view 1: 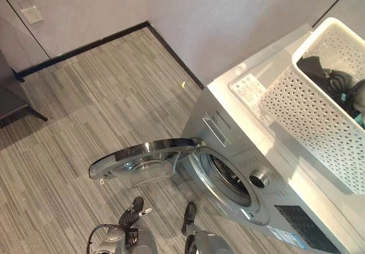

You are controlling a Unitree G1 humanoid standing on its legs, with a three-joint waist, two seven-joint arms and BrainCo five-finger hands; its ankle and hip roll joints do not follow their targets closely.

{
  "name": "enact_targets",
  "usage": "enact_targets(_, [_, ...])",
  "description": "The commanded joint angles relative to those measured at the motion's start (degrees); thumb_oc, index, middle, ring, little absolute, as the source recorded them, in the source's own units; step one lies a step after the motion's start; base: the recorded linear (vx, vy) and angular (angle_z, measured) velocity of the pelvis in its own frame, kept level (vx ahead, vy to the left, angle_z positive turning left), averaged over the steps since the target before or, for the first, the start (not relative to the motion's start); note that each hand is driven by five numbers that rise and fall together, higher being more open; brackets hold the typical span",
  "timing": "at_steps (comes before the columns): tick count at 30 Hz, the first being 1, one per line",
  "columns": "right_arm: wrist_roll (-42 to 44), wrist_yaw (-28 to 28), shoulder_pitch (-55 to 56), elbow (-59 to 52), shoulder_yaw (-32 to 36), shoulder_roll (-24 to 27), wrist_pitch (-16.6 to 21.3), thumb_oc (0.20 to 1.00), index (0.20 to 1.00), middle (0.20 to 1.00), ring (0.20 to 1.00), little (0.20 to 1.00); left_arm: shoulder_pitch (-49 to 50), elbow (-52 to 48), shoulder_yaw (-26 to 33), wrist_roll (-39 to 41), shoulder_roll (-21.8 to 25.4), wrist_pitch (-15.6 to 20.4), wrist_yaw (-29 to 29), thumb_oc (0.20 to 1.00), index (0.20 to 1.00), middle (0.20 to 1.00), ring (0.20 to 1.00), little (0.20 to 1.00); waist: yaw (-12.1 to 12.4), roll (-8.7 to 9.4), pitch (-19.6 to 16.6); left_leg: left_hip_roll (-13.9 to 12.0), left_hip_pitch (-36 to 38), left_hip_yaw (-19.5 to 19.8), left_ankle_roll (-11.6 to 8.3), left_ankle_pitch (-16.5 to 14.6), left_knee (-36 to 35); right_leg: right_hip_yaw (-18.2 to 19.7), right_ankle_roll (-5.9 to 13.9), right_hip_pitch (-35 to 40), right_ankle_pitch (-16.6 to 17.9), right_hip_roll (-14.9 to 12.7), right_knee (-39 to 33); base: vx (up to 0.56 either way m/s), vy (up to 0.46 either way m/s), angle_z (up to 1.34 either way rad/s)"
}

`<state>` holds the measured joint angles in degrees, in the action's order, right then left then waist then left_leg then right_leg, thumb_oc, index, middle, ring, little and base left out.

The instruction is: Grab the laundry basket,head to the washer,open it,put in the laundry and shut it.

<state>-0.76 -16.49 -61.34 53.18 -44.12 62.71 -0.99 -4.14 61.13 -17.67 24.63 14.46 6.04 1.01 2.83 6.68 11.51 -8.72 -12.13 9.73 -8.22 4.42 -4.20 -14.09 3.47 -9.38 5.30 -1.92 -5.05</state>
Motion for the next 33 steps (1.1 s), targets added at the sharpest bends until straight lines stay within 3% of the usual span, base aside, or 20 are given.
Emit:
enact_targets(1, [0.86, -3.09, 5.16, -1.25, -7.28, -6.08, -0.25, 0.2, 0.2, 0.2, 0.2, 0.2, -1.98, -0.27, -3.0, -0.68, -0.37, 1.0, 0.62, 1.0, 1.0, 1.0, 1.0, 1.0, 1.68, 0.97, 3.1, -0.16, 3.25, -3.45, 2.39, -1.85, -0.1, 5.37, 1.28, -0.76, -6.51, -1.44, 3.38, 0.0, 0.0, 0.0])
enact_targets(11, [1.37, -0.66, 2.54, 3.02, -4.96, -6.76, 0.02, 0.2, 0.2, 0.2, 0.2, 0.2, -2.94, 1.16, -3.03, -1.24, -0.89, 0.87, 0.06, 1.0, 1.0, 1.0, 1.0, 1.0, 1.1, 0.31, 2.04, -0.08, 4.74, -3.92, 2.6, -2.18, -0.6, 5.65, 1.53, -0.04, -6.49, -1.8, 3.52, 0.0, 0.007, -0.01])
enact_targets(17, [5.65, 2.97, -0.34, 8.64, 0.89, -6.34, -0.01, 0.2, 0.2, 0.2, 0.2, 0.2, -2.87, 4.19, -2.18, -2.61, -1.03, 0.5, 0.14, 1.0, 1.0, 1.0, 1.0, 1.0, 0.71, 0.66, 0.04, -0.08, 6.92, -4.4, 2.82, -3.17, -0.64, 5.82, 1.64, 1.77, -6.88, -1.99, 3.74, 0.01, 0.004, 0.0])
enact_targets(20, [9.97, 4.62, -2.81, 8.44, 3.8, -4.2, 0.16, 0.2, 0.2, 0.2, 0.2, 0.2, -2.69, 5.87, -1.34, -3.48, -0.82, 0.34, 0.12, 1.0, 1.0, 1.0, 1.0, 1.0, 0.36, 1.01, -1.54, -0.01, 8.68, -4.65, 2.89, -3.82, -0.71, 5.88, 1.73, 3.13, -7.33, -2.11, 4.21, 0.05, 0.019, -0.01])
enact_targets(27, [22.82, 6.61, -2.68, -5.06, 10.03, 4.86, 3.22, 0.2, 0.2, 0.2, 0.2, 0.2, -1.07, 6.84, 0.97, -4.56, -0.77, 0.61, 0.99, 1.0, 1.0, 1.0, 1.0, 1.0, -1.45, 1.52, -4.9, 0.39, 12.57, -6.04, 3.06, -5.59, -0.48, 6.61, 2.18, 6.26, -8.16, -2.54, 4.98, 0.04, 0.034, -0.03])
enact_targets(33, [31.37, 8.25, -3.33, -11.04, 13.77, 9.76, 6.0, 0.2, 0.2, 0.2, 0.2, 0.2, 0.02, 7.71, 1.28, -6.39, -0.99, 1.09, 1.5, 1.0, 1.0, 1.0, 1.0, 1.0, -2.82, 1.41, -7.33, 0.97, 14.94, -7.37, 3.37, -6.83, -0.39, 7.6, 2.71, 7.7, -8.25, -3.04, 5.28, 0.02, 0.04, -0.14])
